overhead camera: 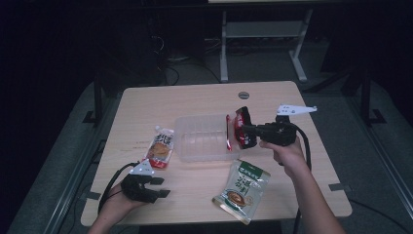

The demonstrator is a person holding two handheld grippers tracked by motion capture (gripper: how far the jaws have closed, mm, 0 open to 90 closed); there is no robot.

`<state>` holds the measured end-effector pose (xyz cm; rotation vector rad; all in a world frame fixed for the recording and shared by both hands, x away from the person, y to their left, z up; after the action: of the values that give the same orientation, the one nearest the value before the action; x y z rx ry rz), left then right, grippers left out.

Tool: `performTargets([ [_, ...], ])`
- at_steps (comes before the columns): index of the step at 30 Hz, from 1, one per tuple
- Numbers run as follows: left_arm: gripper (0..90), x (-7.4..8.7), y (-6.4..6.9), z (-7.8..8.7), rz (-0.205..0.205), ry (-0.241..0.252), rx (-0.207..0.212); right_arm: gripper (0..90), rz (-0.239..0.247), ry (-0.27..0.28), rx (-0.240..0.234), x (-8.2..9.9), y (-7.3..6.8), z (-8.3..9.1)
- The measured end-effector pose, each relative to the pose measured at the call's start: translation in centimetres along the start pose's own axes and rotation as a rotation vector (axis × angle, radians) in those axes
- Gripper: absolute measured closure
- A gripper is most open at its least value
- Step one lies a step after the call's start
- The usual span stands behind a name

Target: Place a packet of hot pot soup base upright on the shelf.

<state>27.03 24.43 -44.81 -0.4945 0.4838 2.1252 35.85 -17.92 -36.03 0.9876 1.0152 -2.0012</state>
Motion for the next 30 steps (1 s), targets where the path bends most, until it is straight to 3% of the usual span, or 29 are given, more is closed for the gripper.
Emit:
performTargets([
  [18, 45.7, 0.0, 0.1, -0.2, -0.007, -0.010, 0.008, 89.8, -0.005, -0.084, 0.050, 0.6, 0.7, -2.6],
  [30, 45.7, 0.0, 0.2, -0.4, -0.008, -0.014, 0.013, 86.3, -0.013, -0.103, 0.092, 0.8, 1.0, -3.5],
])
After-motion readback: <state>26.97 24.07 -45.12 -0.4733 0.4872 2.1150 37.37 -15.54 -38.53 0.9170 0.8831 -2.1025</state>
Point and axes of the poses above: each handheld gripper's, and its own axes: z roughly backward along the jaws, x roughly out of its underside, y roughly to its right, the point moved 1 cm from there along -z, roughly forward along the jaws, and after that the axes turned 9 degrees about -y, right-handed, at the moved point
